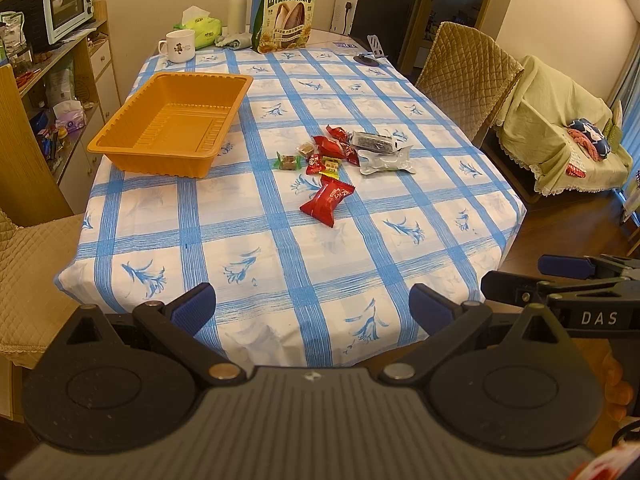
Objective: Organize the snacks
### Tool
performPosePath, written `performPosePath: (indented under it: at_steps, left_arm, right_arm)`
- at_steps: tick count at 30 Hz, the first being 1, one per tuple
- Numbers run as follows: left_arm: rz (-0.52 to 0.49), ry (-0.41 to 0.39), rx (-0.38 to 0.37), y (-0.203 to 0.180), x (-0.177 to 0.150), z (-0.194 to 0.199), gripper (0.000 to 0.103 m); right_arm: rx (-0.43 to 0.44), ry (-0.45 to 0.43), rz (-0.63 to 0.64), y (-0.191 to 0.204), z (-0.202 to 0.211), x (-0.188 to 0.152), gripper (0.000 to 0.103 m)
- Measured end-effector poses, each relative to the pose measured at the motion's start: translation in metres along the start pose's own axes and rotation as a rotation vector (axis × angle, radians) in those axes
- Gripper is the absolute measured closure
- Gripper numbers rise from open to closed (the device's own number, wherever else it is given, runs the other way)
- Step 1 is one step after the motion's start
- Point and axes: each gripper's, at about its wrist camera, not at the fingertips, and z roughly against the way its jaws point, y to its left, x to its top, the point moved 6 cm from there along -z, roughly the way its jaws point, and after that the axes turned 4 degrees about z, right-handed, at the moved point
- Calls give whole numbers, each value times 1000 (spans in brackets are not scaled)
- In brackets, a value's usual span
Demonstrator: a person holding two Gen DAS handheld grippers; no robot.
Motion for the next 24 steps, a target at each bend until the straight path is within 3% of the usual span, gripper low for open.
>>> performPosePath:
  at_steps: [24]
  left_arm:
    - [0, 0, 0, 0, 0, 0, 0]
  right_arm:
    - [-1, -1, 0, -2, 0, 2, 6]
